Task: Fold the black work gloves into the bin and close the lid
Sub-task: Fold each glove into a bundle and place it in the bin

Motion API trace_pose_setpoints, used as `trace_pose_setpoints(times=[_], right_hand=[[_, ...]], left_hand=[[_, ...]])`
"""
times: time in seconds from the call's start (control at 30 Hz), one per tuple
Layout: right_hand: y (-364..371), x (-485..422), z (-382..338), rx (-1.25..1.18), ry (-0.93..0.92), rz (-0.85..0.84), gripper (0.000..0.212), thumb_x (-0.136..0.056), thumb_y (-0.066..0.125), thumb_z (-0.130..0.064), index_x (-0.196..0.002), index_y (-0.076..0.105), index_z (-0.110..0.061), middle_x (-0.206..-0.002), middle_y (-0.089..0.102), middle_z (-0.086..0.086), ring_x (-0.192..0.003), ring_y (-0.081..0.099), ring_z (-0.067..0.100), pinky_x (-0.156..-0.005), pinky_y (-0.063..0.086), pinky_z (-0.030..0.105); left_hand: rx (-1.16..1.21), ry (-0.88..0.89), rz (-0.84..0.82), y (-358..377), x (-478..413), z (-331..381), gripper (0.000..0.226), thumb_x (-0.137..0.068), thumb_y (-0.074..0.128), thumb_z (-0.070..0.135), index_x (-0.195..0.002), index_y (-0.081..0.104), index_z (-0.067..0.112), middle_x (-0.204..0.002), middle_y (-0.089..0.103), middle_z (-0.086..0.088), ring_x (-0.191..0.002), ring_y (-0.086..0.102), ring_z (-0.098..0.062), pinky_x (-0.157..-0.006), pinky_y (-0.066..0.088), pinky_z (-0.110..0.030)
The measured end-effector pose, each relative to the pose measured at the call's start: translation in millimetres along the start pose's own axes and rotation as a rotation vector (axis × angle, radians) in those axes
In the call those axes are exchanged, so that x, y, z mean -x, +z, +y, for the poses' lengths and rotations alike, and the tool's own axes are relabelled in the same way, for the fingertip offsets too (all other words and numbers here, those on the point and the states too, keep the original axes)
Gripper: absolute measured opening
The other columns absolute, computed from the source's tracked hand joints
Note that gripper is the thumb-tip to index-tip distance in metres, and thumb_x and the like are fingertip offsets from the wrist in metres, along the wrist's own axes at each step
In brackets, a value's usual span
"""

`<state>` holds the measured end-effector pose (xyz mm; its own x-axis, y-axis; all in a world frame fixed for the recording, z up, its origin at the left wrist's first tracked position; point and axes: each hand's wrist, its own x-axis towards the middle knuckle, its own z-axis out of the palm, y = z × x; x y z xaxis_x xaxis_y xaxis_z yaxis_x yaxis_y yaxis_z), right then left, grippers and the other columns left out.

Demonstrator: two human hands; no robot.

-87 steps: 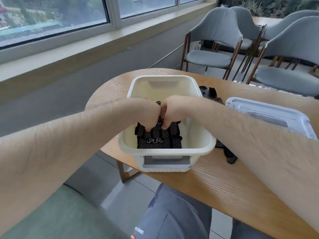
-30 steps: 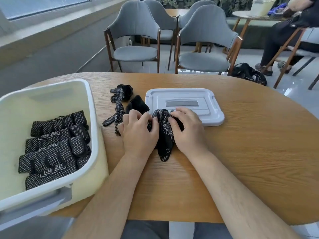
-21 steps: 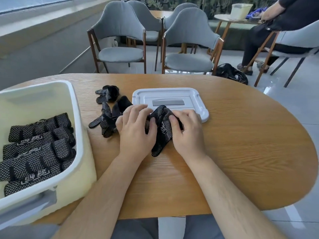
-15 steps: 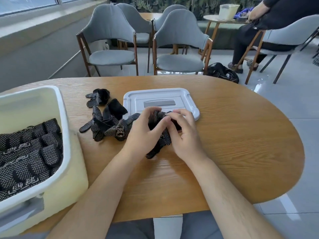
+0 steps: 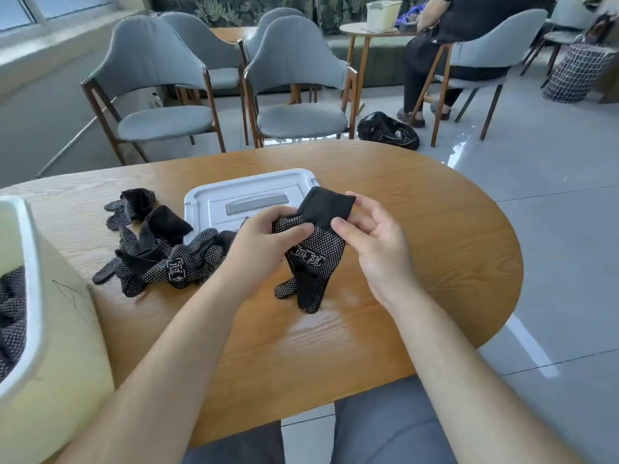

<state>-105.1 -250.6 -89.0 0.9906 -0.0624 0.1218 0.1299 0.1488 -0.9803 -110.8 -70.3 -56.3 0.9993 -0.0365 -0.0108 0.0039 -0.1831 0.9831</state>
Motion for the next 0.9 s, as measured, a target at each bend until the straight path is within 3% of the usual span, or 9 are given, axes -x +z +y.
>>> trace_pose_setpoints(times=[0.1,0.17,0.27,0.33,0.4,0.5,0.6,0.7,0.9], right_hand=[[-15,1,-6,0.097,-0.034,0.032,0.031,-0.092,0.075,-0.014,-0.118,0.068,-0.029,-0.101,0.079,-0.003,-0.103,0.073,0.016,-0.101,0.052,0.040],[-22,1,-11,0.143,-0.057,0.056,0.026,-0.091,0.076,-0.015,-0.113,0.071,-0.028,-0.101,0.079,-0.004,-0.100,0.074,0.014,-0.097,0.054,0.035],[-30,-3,-23,0.182,-0.090,0.100,0.017,-0.091,0.076,-0.018,-0.103,0.073,-0.029,-0.099,0.079,-0.004,-0.080,0.074,0.007,-0.076,0.054,0.023],[-31,-7,-33,0.214,-0.104,0.095,0.012,-0.094,0.073,-0.020,-0.100,0.071,-0.030,-0.102,0.078,-0.005,-0.063,0.072,0.012,-0.057,0.047,0.018],[-30,-11,-43,0.222,-0.129,0.081,0.010,-0.097,0.069,-0.019,-0.101,0.067,-0.028,-0.106,0.075,-0.002,-0.071,0.077,0.018,-0.050,0.048,0.020],[-29,-14,-52,0.211,-0.229,0.044,0.014,-0.099,0.066,-0.014,-0.103,0.064,-0.028,-0.111,0.073,0.001,-0.098,0.075,0.016,-0.069,0.061,0.032],[-34,-9,-43,0.286,-0.296,-0.032,0.012,-0.099,0.066,-0.015,-0.104,0.063,-0.025,-0.121,0.073,-0.008,-0.117,0.067,0.008,-0.099,0.054,0.035],[-45,6,-18,0.517,-0.297,-0.097,0.010,-0.095,0.070,-0.021,-0.103,0.065,-0.025,-0.125,0.069,-0.017,-0.118,0.062,-0.002,-0.099,0.051,0.025],[-71,44,22,1.000,-0.371,-0.194,0.009,-0.087,0.076,-0.028,-0.096,0.076,-0.031,-0.114,0.062,-0.021,-0.110,0.051,0.008,-0.093,0.050,0.034]], left_hand=[[-0.111,0.028,-0.102,3,-7,7,0.019,-0.087,0.078,0.037,-0.099,0.072,0.024,-0.099,0.075,-0.010,-0.091,0.066,-0.043,-0.079,0.046,-0.040],[-0.085,0.046,-0.158,3,-11,11,0.021,-0.088,0.077,0.037,-0.099,0.071,0.020,-0.096,0.076,-0.003,-0.091,0.070,-0.032,-0.085,0.049,-0.037],[-0.136,0.114,-0.104,11,-22,18,0.008,-0.088,0.077,0.025,-0.087,0.071,0.021,-0.078,0.072,0.013,-0.074,0.066,-0.003,-0.074,0.048,-0.018],[-0.198,0.184,-0.034,14,-31,23,0.013,-0.087,0.080,0.025,-0.080,0.069,0.028,-0.074,0.069,0.017,-0.070,0.060,-0.005,-0.071,0.048,-0.024],[-0.279,0.286,0.029,16,-36,34,0.015,-0.088,0.078,0.027,-0.081,0.067,0.033,-0.073,0.067,0.019,-0.063,0.054,-0.006,-0.064,0.045,-0.023],[-0.356,0.407,0.106,17,-41,50,0.011,-0.092,0.074,0.023,-0.089,0.066,0.031,-0.081,0.068,0.019,-0.066,0.060,-0.003,-0.059,0.043,-0.013],[-0.329,0.444,0.079,21,-36,43,0.011,-0.095,0.069,0.018,-0.094,0.062,0.026,-0.096,0.069,0.018,-0.091,0.066,0.001,-0.072,0.054,-0.020],[-0.454,0.458,0.013,27,-25,5,0.017,-0.092,0.071,0.020,-0.099,0.062,0.031,-0.099,0.066,0.022,-0.096,0.062,-0.003,-0.085,0.052,-0.029],[-0.907,0.715,-0.185,30,8,-61,0.019,-0.087,0.067,0.024,-0.105,0.072,0.026,-0.111,0.069,0.014,-0.102,0.053,-0.019,-0.086,0.049,-0.039]])
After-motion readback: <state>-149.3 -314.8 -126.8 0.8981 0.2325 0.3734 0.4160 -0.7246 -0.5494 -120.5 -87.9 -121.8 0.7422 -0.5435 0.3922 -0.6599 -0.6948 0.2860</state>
